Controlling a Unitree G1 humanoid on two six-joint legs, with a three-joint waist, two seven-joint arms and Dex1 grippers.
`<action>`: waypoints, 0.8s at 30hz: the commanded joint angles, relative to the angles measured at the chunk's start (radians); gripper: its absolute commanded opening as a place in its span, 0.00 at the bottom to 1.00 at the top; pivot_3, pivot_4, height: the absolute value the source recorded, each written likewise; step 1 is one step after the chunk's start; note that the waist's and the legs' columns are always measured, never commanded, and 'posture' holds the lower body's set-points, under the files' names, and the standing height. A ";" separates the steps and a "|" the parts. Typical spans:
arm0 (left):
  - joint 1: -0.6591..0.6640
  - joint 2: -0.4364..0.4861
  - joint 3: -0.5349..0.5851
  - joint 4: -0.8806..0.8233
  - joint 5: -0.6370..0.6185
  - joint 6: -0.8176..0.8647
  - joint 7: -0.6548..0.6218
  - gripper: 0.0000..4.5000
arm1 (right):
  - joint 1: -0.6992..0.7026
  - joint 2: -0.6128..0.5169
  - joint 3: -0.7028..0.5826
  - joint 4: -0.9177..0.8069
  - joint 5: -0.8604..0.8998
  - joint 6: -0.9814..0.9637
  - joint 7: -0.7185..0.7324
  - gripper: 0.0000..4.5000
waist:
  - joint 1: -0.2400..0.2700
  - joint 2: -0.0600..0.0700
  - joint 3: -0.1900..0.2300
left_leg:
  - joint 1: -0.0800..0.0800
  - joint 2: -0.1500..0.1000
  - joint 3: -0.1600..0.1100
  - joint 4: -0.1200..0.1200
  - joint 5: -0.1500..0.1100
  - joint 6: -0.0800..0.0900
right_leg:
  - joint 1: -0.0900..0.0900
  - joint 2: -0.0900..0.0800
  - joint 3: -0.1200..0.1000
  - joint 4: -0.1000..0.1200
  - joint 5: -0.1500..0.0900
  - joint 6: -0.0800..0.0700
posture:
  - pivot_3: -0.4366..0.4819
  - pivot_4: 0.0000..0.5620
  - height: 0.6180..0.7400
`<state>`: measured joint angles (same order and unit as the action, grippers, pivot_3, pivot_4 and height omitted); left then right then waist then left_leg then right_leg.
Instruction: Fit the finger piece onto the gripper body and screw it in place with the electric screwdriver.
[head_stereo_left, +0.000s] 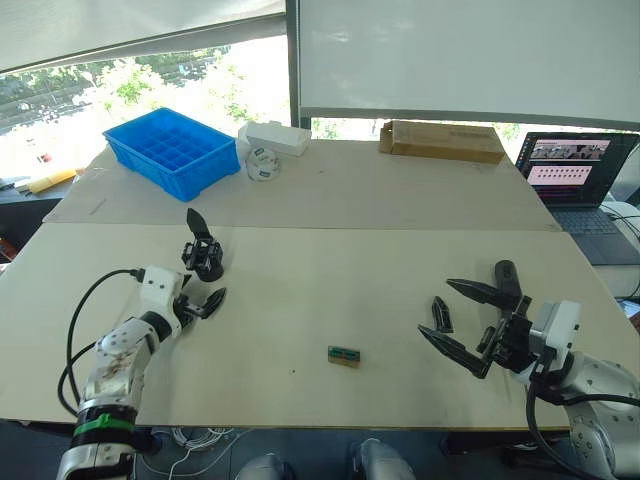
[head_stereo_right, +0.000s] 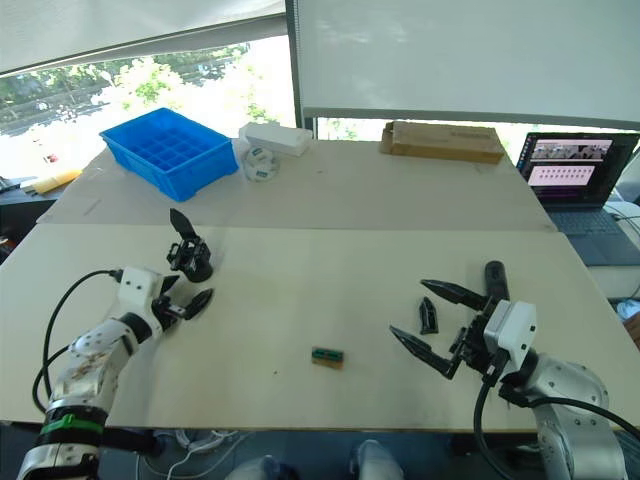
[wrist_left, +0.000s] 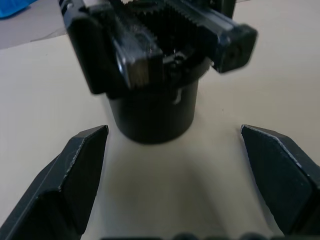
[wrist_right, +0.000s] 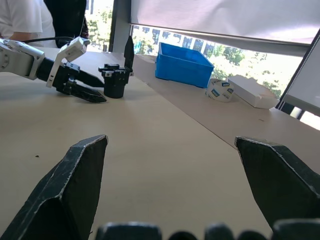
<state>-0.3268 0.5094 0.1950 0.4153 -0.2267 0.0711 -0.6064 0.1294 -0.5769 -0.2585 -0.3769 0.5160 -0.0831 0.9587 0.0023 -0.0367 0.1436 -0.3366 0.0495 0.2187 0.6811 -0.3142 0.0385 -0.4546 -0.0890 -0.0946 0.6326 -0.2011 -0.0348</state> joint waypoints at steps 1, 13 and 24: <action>-0.049 -0.003 -0.008 0.074 0.024 -0.051 0.003 1.00 | -0.003 0.002 -0.014 -0.006 0.001 -0.038 0.000 1.00 | -0.001 0.000 0.000 | 0.000 0.000 0.000 0.000 0.000 0.000 | 0.000 0.000 0.000 0.000 0.000 0.000 | 0.48 0.27 1.00; -0.196 -0.041 -0.014 0.310 0.037 -0.137 -0.023 1.00 | 0.023 0.009 -0.014 -0.007 -0.019 -0.074 -0.015 1.00 | 0.008 0.000 0.000 | 0.000 0.000 -0.001 0.002 0.001 0.001 | 0.001 -0.001 0.000 0.001 0.000 0.000 | 0.48 0.27 1.00; -0.239 -0.097 -0.007 0.396 0.009 -0.249 -0.106 0.52 | 0.043 0.003 -0.022 -0.023 -0.035 -0.072 -0.039 1.00 | 0.012 0.004 -0.002 | 0.000 -0.002 -0.003 0.002 0.002 0.003 | 0.004 -0.002 -0.001 0.000 0.001 0.002 | 0.48 0.27 1.00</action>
<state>-0.5666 0.4413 0.1998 0.8244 -0.1984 -0.1522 -0.6761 0.1713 -0.5687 -0.2552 -0.3605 0.4759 -0.1275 0.9304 0.0147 -0.0330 0.1413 -0.3369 0.0477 0.2152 0.6834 -0.3126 0.0416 -0.4509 -0.0910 -0.0959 0.6326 -0.2005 -0.0329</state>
